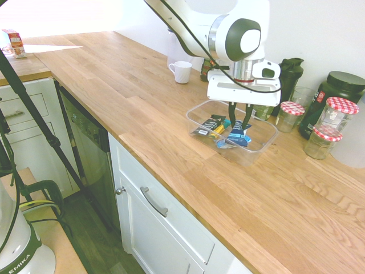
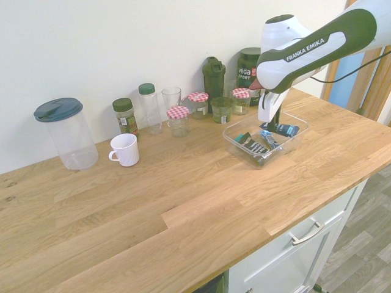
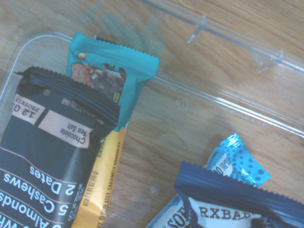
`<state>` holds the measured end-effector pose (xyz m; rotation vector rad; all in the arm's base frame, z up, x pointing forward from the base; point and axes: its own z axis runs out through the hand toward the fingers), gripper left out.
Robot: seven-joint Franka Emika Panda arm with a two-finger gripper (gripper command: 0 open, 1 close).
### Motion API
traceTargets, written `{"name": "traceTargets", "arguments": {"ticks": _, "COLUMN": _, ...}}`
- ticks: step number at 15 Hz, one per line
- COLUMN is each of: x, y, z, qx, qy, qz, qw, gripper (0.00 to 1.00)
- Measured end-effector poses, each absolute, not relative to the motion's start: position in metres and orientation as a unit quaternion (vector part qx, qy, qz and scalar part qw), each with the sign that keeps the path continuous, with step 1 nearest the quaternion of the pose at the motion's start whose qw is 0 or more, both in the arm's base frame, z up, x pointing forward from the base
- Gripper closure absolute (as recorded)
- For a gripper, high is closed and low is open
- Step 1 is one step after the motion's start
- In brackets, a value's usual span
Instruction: Put the protein bar into the container
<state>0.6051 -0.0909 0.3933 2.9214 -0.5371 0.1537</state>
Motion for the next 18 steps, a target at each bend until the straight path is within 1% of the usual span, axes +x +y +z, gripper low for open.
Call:
{"name": "traceTargets", "arguments": {"ticks": 14, "x": 0.605, "y": -0.081, "z": 0.393, "qx": 0.977, "qy": -0.185, "qz": 0.046, "qw": 0.098, "gripper": 0.0}}
{"name": "traceTargets", "arguments": {"ticks": 16, "x": 0.602, "y": -0.082, "z": 0.408, "qx": 0.976, "qy": -0.189, "qz": 0.053, "qw": 0.096, "gripper": 0.0}}
{"name": "traceTargets", "arguments": {"ticks": 18, "x": 0.59, "y": -0.082, "z": 0.44, "qx": 0.974, "qy": -0.199, "qz": 0.064, "qw": 0.086, "gripper": 0.0}}
